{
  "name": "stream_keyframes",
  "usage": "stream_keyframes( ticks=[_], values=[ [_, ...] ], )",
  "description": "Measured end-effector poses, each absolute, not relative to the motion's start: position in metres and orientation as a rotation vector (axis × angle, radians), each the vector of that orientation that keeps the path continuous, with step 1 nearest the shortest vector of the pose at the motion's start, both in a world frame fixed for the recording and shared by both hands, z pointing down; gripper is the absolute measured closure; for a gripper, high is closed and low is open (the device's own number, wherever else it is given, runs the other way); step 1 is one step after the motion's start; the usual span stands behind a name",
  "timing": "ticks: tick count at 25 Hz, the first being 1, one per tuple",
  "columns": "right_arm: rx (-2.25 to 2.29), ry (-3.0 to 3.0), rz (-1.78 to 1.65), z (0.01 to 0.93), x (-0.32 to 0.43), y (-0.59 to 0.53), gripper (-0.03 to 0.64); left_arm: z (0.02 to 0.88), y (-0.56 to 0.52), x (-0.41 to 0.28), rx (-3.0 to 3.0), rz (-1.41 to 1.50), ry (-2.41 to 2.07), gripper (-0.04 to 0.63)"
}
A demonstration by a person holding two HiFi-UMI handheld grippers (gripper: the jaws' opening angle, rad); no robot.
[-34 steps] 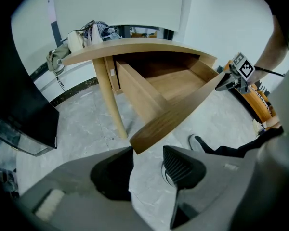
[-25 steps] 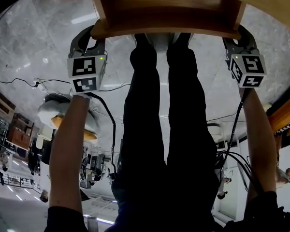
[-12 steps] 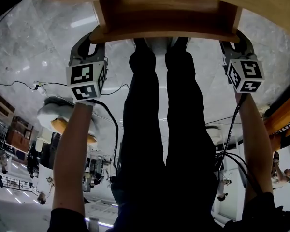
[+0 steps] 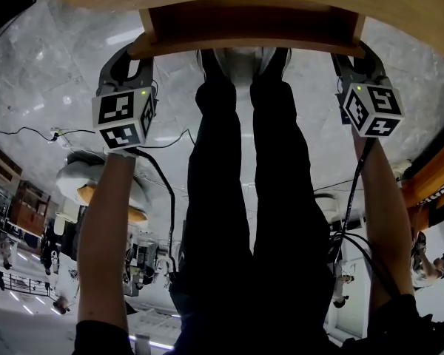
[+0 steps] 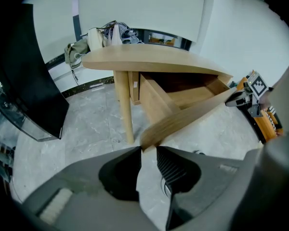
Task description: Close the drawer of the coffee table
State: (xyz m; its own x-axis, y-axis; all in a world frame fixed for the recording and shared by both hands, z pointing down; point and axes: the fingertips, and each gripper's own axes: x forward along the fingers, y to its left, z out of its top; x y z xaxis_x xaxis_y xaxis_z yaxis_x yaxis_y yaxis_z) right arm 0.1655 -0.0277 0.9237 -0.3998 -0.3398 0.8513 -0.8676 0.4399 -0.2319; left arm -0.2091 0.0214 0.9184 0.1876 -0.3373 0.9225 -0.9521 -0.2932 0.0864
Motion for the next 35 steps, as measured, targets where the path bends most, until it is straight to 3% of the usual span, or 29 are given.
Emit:
stream_keyframes(
  ticks=[35],
  values=[
    [1.375,-2.037,1.365,0.924,0.157,-0.120,0.487,0.918,-0.076,-0.219,1.747,0.988,-1.366,0.485]
  ],
)
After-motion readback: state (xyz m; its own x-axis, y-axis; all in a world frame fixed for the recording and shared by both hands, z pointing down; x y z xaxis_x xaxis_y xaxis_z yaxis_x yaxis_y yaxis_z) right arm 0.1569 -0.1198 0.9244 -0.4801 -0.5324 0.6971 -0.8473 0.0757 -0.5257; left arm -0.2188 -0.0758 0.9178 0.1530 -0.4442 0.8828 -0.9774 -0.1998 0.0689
